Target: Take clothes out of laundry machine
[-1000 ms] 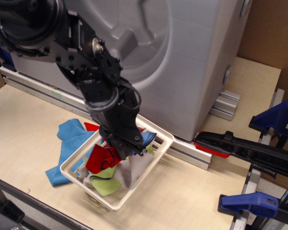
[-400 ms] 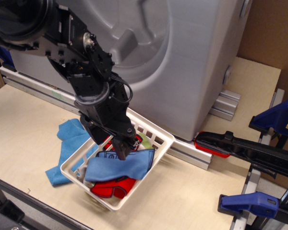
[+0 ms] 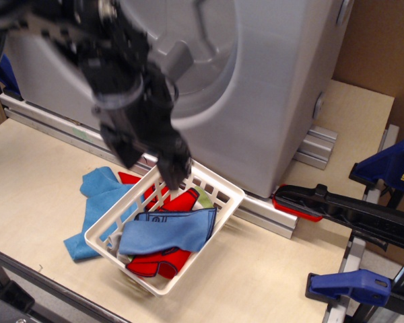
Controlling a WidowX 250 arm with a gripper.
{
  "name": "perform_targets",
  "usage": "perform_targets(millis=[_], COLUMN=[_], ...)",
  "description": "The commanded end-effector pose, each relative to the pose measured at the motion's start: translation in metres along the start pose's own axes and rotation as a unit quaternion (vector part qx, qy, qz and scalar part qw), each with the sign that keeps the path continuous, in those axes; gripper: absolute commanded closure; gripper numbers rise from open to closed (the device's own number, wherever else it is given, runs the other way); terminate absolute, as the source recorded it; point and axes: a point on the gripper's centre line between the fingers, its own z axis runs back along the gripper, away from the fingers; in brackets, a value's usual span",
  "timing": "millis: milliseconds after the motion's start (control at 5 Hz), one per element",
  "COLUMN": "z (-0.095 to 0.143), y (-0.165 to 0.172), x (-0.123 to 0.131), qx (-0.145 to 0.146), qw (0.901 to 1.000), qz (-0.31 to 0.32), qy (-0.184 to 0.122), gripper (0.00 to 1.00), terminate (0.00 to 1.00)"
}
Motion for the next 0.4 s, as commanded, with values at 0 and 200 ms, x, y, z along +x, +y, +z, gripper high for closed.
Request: perform_targets(millis=[0,200], z=[0.0454,0.0454], y=[0.0263,0.0263], x=[0.007,0.007], qx=[0.032,0.032], qw=[0.9981,0.9981], qz=[0.053,0.053], qy=[0.0,0.0], gripper=[0.0,0.0], terminate=[0.0,1.0])
